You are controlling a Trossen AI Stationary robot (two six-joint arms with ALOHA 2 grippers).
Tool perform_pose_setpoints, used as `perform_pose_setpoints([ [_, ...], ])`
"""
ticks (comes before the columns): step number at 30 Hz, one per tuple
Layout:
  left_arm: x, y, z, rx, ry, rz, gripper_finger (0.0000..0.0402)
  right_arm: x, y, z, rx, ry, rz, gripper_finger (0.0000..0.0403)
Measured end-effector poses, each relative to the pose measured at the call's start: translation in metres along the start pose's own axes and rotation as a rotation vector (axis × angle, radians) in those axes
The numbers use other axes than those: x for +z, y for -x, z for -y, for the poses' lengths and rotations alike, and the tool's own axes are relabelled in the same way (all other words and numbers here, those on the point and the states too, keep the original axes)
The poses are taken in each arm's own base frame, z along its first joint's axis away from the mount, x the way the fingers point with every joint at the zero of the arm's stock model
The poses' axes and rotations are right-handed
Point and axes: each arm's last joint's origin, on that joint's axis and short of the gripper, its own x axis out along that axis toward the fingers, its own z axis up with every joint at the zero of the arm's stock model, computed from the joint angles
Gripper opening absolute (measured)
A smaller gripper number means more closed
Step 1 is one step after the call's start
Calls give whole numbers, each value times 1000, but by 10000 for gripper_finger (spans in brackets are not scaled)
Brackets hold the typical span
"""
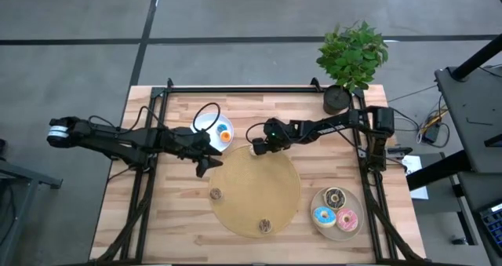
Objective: Pick & Place donuts
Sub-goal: Put the small brown donut into the white plate
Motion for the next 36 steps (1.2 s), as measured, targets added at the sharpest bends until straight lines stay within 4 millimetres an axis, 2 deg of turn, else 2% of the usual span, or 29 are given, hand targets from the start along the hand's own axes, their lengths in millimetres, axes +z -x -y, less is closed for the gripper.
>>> perform_pose_setpoints([
  [29,1,0,-1,3,-1,6,213,1,-9,2,24,-24,7,223],
  [36,1,0,-1,3,1,6,213,0,-13,3,32,-30,-3,206],
])
